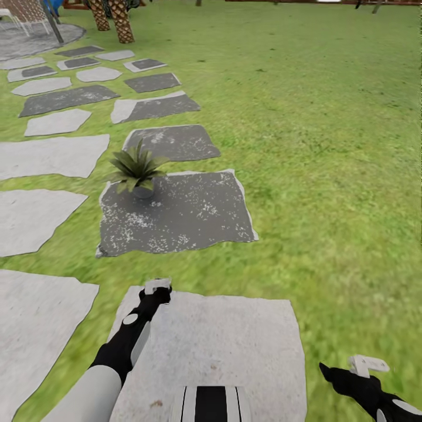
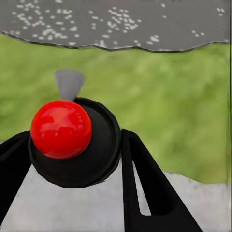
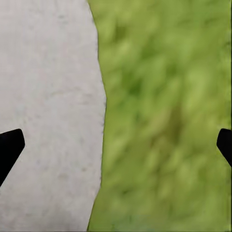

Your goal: Pick up the pesticide atomizer in the garden and spray insectifuge to fully cover both potted plants in the garden.

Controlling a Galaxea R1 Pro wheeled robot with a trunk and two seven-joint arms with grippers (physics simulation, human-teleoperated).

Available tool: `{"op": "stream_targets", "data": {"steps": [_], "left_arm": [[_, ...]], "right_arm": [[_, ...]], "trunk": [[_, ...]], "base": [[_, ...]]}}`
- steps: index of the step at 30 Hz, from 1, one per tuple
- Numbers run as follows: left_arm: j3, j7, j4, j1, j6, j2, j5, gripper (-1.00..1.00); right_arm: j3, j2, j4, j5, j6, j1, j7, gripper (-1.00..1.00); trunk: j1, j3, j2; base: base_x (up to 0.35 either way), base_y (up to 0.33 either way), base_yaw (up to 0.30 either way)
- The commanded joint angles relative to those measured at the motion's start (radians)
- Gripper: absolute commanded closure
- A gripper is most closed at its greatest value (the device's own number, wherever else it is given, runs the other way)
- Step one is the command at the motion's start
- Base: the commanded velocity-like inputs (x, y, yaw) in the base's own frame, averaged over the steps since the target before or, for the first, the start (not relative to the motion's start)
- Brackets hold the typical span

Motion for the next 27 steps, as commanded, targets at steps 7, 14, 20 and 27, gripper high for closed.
{"op": "stream_targets", "data": {"steps": [7, 14, 20, 27], "left_arm": [[-0.026, -0.01, -0.054, 0.0, 0.189, -0.006, 0.001, 1.0], [-0.014, -0.022, -0.079, -0.023, 0.208, -0.009, 0.001, 1.0], [-0.016, -0.022, -0.086, -0.012, 0.207, -0.008, 0.003, 1.0], [-0.018, -0.021, -0.081, 0.028, 0.206, -0.008, 0.001, 1.0]], "right_arm": [[-0.039, 0.003, -0.015, -0.001, 0.006, 0.0, 0.006, -1.0], [-0.064, -0.015, -0.052, -0.01, 0.023, 0.0, 0.025, -1.0], [-0.075, -0.015, -0.041, -0.008, 0.009, 0.0, 0.025, -1.0], [-0.075, -0.015, -0.006, -0.007, 0.007, 0.0, 0.025, -1.0]], "trunk": [[-0.003, 0.028, 0.001], [-0.005, 0.042, 0.002], [-0.005, 0.042, 0.002], [-0.005, 0.042, 0.002]], "base": [[0.0, 0.0, 0.0], [0.0, 0.0, 0.0], [0.0, 0.0, 0.0], [0.0, 0.0, 0.0]]}}
